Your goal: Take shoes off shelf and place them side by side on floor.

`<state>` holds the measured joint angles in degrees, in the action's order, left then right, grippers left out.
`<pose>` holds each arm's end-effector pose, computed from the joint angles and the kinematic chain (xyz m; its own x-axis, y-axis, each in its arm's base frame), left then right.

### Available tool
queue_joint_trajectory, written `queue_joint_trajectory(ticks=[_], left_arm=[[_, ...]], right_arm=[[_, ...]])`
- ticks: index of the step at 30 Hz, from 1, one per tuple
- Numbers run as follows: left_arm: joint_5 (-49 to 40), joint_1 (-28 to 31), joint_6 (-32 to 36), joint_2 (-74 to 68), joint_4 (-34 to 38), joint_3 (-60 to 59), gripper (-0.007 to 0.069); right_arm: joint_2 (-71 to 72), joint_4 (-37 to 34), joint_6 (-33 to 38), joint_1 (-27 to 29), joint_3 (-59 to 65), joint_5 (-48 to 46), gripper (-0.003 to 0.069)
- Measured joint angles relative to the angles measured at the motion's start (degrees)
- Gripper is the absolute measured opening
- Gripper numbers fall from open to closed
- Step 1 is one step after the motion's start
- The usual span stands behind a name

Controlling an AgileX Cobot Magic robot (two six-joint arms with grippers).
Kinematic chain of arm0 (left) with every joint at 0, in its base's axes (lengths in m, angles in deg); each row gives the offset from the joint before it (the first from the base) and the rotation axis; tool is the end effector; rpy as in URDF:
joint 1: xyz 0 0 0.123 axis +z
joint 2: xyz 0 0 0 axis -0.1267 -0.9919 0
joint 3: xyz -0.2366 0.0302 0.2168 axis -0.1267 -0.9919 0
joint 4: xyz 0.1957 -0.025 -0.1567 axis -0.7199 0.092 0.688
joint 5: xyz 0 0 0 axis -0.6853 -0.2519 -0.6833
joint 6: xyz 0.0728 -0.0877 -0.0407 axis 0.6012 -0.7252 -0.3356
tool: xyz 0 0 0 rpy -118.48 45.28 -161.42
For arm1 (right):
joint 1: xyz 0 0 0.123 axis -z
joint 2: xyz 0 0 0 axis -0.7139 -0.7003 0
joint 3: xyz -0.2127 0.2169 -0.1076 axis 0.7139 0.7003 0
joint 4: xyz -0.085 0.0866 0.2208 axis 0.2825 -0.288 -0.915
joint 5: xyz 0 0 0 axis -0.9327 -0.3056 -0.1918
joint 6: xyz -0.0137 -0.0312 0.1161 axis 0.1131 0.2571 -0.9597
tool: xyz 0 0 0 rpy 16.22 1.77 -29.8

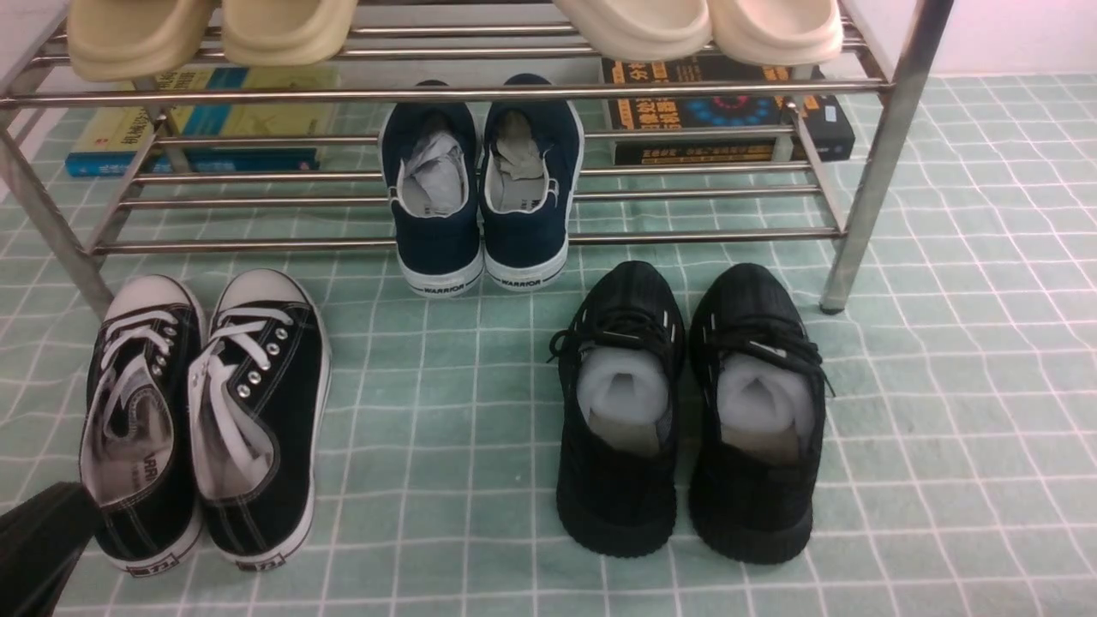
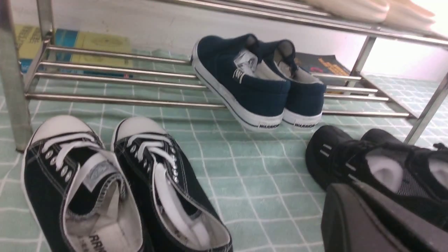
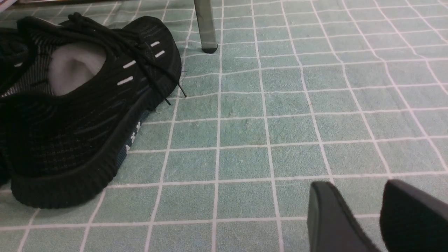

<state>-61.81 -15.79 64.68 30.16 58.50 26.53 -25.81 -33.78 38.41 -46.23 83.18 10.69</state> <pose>0.0440 -0.0101 0.2585 -0.1474 -0.1561 -0.9767 0.3074 0.9313 -0.1952 0.0431 0.0049 0.1645 -0.3073 0.1218 -0.9438 -0.0078 0.9914 0.1304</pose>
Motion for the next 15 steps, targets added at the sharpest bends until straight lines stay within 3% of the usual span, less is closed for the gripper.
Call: queue_joint_trajectory(ticks=[12,15], left_arm=[[-6.2,0.0,0.5,0.0,-1.0,-2.1,0.0036],[-6.2,0.0,3.2,0.0,-1.1,-3.8,0.0036]], right_arm=[[0.0,0.0,0.0,0.0,0.0,0.0,0.0239],[0.0,0.0,0.0,0.0,0.0,0.0,0.0239]])
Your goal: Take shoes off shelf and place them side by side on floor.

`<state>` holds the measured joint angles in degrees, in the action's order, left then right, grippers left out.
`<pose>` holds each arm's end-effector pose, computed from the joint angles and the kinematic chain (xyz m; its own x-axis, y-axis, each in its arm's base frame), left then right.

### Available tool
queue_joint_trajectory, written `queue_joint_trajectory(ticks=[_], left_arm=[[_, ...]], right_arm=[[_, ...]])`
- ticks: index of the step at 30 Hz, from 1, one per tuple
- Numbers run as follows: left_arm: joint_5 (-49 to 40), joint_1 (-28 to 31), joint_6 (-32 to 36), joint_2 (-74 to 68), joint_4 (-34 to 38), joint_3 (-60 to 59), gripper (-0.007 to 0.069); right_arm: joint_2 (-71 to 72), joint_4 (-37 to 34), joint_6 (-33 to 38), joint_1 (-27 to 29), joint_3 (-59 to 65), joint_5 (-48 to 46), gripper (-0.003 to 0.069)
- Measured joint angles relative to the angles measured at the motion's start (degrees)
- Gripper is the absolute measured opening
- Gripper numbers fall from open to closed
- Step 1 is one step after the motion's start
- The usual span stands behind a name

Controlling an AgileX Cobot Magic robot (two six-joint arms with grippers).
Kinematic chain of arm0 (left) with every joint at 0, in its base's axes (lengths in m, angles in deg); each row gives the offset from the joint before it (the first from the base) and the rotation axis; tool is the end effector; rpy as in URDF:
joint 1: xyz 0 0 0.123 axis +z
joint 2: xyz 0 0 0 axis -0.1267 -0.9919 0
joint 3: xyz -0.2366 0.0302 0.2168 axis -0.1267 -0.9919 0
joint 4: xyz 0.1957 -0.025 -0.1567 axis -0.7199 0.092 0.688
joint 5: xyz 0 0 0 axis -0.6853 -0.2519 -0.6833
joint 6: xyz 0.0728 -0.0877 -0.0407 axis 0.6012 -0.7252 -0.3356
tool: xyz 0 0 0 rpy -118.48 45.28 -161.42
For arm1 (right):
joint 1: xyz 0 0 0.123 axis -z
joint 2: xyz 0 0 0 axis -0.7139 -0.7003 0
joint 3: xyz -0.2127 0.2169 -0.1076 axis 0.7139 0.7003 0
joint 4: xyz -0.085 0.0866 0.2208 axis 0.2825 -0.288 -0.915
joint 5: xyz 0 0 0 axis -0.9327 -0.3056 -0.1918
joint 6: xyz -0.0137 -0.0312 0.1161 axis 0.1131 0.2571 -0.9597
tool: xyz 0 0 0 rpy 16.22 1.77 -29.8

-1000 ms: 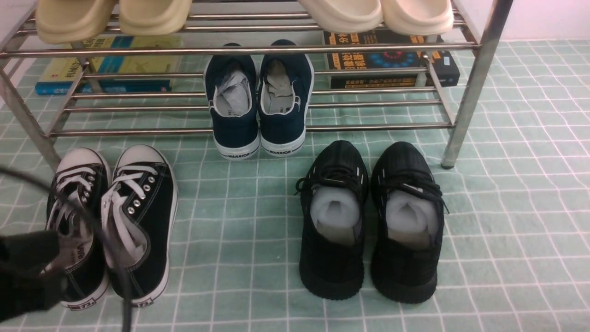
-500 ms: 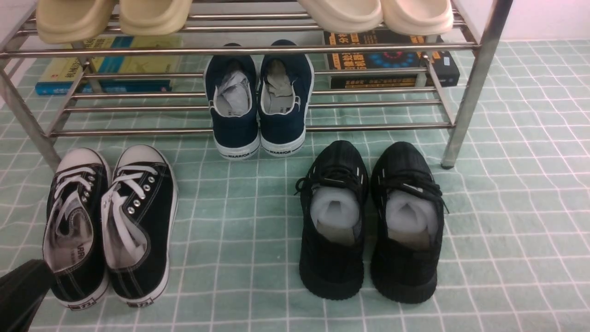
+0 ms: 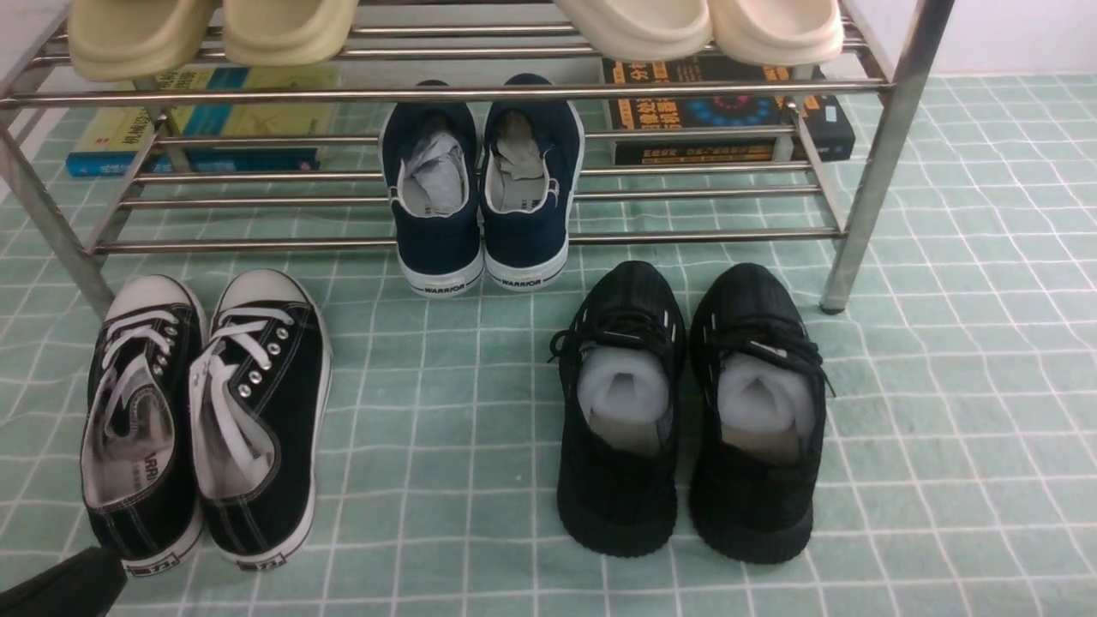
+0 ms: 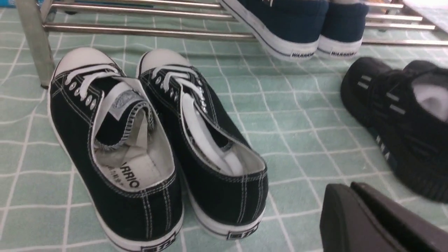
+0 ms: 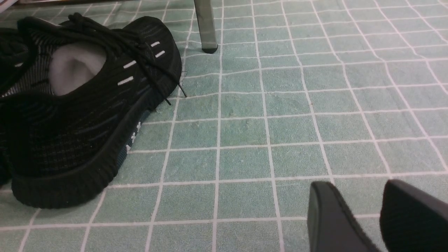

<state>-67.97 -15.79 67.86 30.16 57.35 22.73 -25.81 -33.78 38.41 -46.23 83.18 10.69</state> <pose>0.0461 -0.0072 0.2223 -0.2764 -0.0305 -0.9606 0.2709 0.9565 -0.1083 0.0431 0.0049 0.1645 -0.3073 0.1218 -0.9438 -0.0078 0.9914 0.1304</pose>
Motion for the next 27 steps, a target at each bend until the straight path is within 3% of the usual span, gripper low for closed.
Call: queue_joint_trajectory(ticks=[8,12,18,27], left_arm=[[2.2,2.0,8.0,0.0,1.3,-5.0,0.0038],[5.2,9.6,11.3,0.0,5.6,-6.3,0.0043],[4.5,17.1,11.8,2.9,4.6,-6.8,0.0048],[4.4,17.6,11.8,5.8,4.1,-10.9,0.0052]], right_arm=[[0.0,0.0,0.0,0.0,0.0,0.0,0.0239],[0.0,0.0,0.0,0.0,0.0,0.0,0.0239],[0.0,0.0,0.0,0.0,0.0,0.0,0.0239],[0.0,0.0,0.0,0.0,0.0,0.0,0.0239]])
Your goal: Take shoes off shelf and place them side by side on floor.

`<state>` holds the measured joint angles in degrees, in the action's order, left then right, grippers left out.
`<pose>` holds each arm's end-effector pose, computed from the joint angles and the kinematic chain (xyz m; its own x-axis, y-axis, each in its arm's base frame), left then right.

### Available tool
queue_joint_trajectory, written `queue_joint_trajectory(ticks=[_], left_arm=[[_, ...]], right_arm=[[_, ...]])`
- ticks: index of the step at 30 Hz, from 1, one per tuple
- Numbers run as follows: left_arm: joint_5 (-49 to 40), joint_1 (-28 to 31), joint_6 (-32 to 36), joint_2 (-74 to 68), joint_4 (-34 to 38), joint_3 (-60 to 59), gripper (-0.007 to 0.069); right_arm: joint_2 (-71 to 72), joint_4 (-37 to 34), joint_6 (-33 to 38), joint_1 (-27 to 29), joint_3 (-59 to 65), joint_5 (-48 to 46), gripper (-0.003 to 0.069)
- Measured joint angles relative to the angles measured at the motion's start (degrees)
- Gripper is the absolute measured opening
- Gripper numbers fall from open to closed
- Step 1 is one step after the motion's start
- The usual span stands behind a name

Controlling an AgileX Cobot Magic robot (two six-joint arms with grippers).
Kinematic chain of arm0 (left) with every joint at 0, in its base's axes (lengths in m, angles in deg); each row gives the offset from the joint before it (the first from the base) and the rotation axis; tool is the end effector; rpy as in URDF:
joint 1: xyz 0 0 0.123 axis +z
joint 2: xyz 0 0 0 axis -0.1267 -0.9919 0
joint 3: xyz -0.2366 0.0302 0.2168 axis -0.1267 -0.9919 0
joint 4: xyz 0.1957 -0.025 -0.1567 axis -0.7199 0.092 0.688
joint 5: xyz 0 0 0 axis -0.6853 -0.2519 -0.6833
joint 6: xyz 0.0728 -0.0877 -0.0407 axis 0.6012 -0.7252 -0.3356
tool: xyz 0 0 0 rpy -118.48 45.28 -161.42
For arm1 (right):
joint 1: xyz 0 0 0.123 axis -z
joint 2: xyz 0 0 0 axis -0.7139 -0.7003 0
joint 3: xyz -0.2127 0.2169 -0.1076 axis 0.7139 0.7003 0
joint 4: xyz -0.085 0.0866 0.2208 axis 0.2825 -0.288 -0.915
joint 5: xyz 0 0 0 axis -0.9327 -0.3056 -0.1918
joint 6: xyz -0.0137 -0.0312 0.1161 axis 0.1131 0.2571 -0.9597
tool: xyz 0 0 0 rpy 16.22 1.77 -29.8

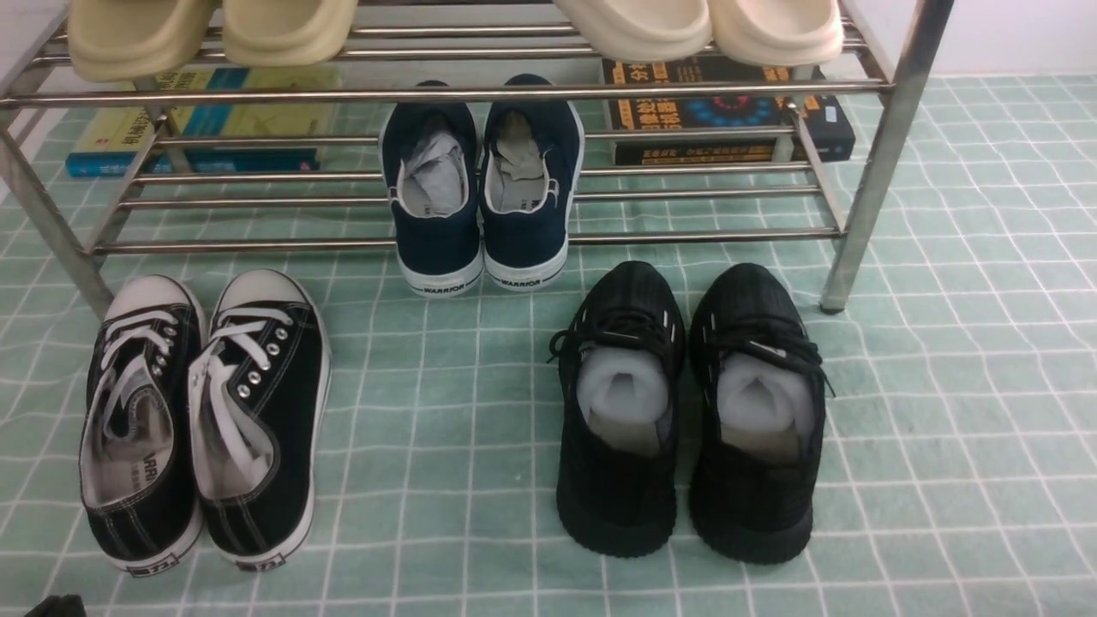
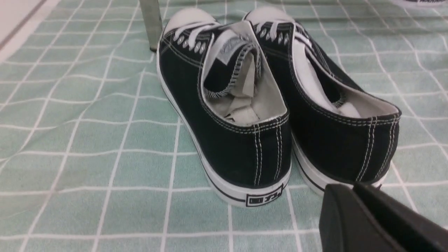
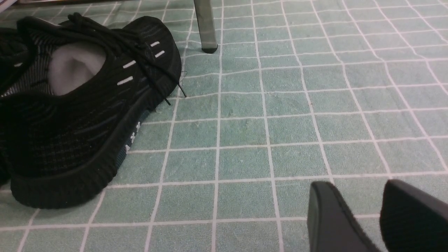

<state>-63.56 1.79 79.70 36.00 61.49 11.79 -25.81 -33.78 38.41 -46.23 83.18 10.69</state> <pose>0.0448 0.0022 0.1658 -0.2729 0.0341 -0.9614 0.0463 0.9987 0.0222 0.0431 0.0049 0.1645 -0.3073 0.1218 -0.9438 -0.0078 0.9914 0.1304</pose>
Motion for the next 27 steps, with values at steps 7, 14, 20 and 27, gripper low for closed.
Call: queue_joint_trajectory(ticks=[7,14,20,27], left_arm=[[-0.2,0.1,0.0,0.0,0.0,0.0,0.0054],[-0.2,4.8,0.0,0.0,0.0,0.0,0.0054],[-0.2,5.1,0.0,0.0,0.0,0.0,0.0065],[-0.2,5.1,0.0,0.0,0.0,0.0,0.0071]], right_arm=[[0.0,0.0,0.0,0.0,0.0,0.0,0.0239],[0.0,0.0,0.0,0.0,0.0,0.0,0.0239],[0.0,0.0,0.0,0.0,0.0,0.0,0.0239],[0.0,0.0,0.0,0.0,0.0,0.0,0.0239]])
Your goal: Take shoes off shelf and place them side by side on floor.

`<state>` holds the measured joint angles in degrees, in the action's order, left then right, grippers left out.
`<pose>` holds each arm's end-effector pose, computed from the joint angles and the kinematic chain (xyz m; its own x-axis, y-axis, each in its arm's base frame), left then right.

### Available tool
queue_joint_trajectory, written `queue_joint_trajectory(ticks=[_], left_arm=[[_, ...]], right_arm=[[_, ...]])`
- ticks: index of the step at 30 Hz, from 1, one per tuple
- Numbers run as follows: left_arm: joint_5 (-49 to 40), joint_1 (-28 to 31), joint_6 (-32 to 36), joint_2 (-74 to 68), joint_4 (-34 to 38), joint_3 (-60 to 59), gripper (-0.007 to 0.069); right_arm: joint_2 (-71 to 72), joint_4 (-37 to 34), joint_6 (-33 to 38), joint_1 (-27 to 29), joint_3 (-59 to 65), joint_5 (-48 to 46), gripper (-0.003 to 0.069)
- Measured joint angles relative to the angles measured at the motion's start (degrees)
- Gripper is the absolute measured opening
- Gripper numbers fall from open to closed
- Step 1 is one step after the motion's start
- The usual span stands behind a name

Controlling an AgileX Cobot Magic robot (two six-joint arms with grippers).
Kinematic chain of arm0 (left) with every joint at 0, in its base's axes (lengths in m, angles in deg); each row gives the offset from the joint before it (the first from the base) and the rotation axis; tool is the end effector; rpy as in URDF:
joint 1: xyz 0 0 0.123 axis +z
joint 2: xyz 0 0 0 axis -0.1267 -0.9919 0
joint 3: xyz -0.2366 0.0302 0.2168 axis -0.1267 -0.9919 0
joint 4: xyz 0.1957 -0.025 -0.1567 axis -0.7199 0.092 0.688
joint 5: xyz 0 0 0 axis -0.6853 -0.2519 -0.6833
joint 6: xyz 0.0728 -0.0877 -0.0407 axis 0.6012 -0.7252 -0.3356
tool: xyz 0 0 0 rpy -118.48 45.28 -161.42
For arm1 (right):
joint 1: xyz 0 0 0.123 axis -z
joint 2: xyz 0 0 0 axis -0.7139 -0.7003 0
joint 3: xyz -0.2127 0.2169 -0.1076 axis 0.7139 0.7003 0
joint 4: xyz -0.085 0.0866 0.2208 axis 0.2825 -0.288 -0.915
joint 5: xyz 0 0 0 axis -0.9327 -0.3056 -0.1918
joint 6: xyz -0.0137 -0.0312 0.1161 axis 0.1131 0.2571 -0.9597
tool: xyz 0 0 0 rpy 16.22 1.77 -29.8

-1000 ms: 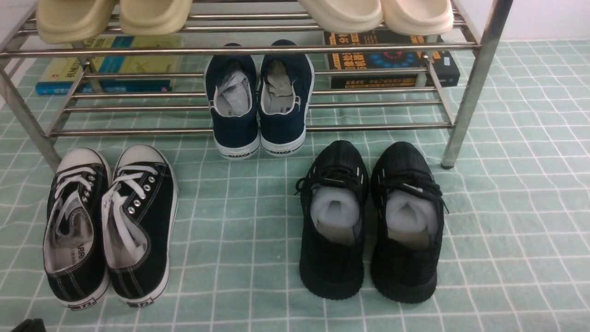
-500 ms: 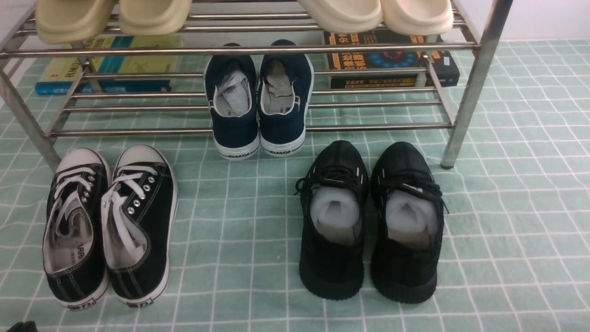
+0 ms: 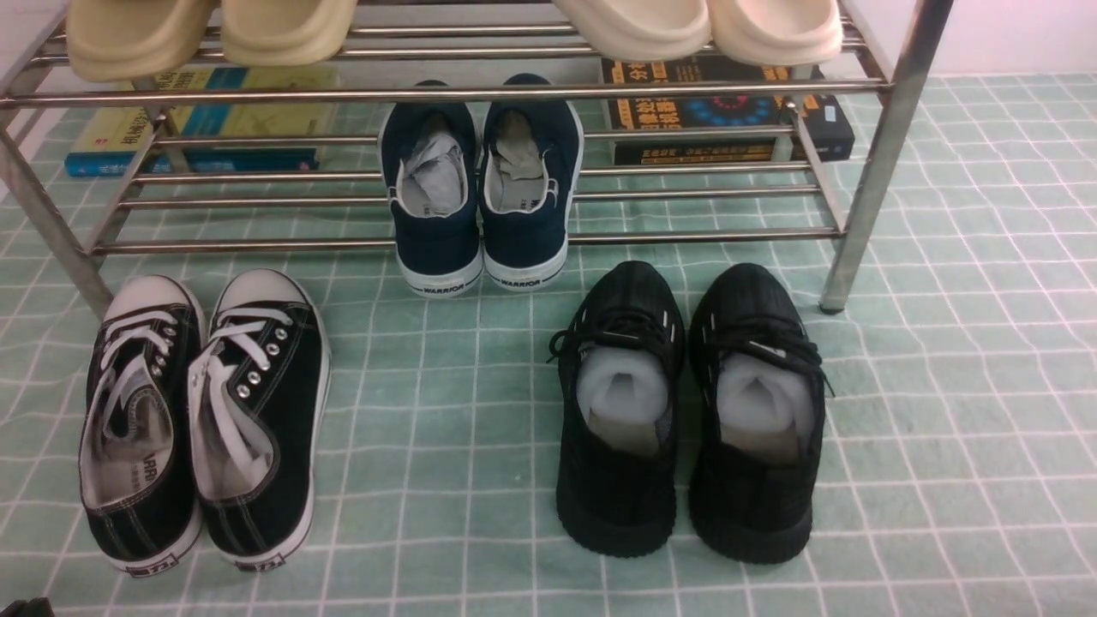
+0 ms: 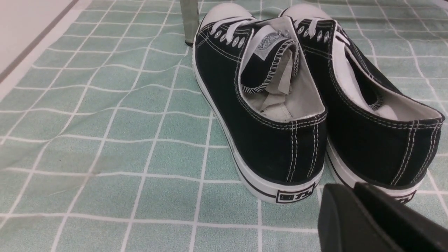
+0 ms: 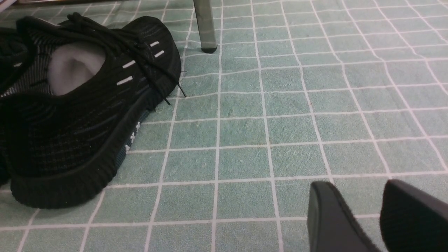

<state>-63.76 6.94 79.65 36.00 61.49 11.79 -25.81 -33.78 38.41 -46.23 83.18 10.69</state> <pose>0.0443 0.0063 0.1654 -0.2781 0.0084 -0.9605 -0.0442 0.9988 0.0215 0.0431 0.0049 0.1645 -0.3073 0.1218 -0.9438 -0.0078 0.9914 0.1304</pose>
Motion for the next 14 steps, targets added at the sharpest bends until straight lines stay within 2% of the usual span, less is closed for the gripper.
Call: queue_joint_trajectory(ticks=[14], left_arm=[[-0.2,0.0,0.0,0.0,0.0,0.1,0.0085]], right_arm=[[0.0,0.0,0.0,0.0,0.0,0.0,0.0239]])
